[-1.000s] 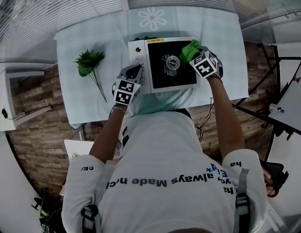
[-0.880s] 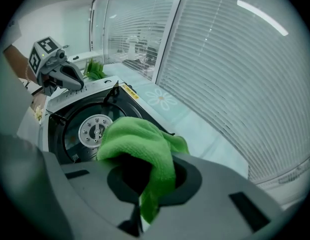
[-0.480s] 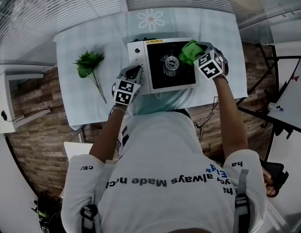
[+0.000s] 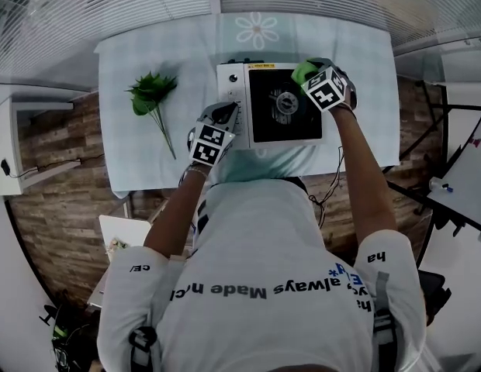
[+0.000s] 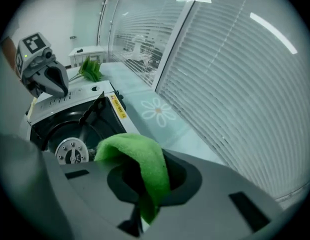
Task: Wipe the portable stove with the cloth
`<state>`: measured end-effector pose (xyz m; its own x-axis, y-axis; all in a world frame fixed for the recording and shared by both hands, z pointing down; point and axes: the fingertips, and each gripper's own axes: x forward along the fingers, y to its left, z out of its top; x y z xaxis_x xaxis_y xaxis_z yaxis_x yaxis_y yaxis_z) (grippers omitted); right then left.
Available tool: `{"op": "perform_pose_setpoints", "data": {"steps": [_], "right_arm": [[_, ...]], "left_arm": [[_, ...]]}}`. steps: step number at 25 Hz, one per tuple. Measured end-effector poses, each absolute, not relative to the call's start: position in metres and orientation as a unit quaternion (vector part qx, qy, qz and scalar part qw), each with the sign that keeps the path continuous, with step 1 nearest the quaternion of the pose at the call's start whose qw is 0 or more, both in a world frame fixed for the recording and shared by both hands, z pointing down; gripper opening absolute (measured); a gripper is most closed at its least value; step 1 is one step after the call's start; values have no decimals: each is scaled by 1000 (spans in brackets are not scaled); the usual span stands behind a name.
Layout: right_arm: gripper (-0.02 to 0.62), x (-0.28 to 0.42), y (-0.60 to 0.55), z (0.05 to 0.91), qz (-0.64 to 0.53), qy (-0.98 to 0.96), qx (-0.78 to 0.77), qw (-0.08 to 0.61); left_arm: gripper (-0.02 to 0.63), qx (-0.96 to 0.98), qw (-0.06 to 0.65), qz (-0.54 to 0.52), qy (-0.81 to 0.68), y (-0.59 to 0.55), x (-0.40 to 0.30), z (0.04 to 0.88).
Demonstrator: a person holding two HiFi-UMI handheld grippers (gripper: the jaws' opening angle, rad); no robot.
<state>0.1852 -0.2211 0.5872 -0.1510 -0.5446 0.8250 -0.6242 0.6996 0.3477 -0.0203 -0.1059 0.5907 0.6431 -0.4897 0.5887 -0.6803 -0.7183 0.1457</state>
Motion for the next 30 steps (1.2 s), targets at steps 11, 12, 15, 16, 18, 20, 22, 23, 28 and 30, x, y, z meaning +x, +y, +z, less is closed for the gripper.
{"op": "perform_pose_setpoints", "data": {"steps": [11, 12, 15, 16, 18, 20, 22, 23, 28, 30], "right_arm": [[23, 163, -229, 596, 35, -746, 369, 552], [23, 160, -230, 597, 31, -745, 368, 555], [23, 152, -231, 597, 24, -743, 366, 560], [23, 148, -231, 597, 24, -746, 365, 557], [23, 138, -231, 596, 28, -755, 365, 545], [23, 123, -231, 597, 24, -761, 363, 537], [23, 106, -232, 597, 17, -767, 358, 532], [23, 99, -233, 597, 14, -770, 355, 530], [23, 58, -232, 594, 0, -794, 335, 508], [23, 48, -231, 595, -11, -794, 329, 511]], "left_arm": [[12, 892, 183, 258, -323, -107, -21, 589], [12, 893, 183, 257, -322, -107, -21, 589], [12, 893, 183, 255, -323, -107, -21, 592], [12, 892, 184, 255, -324, -107, -21, 591], [12, 892, 184, 255, -324, -107, -21, 589], [12, 892, 184, 256, -324, -107, -21, 593], [12, 892, 184, 256, -323, -107, -21, 592], [12, 892, 184, 256, -323, -107, -21, 592], [12, 892, 184, 257, -323, -108, -21, 589], [12, 892, 184, 257, -323, -108, -20, 590]]}}
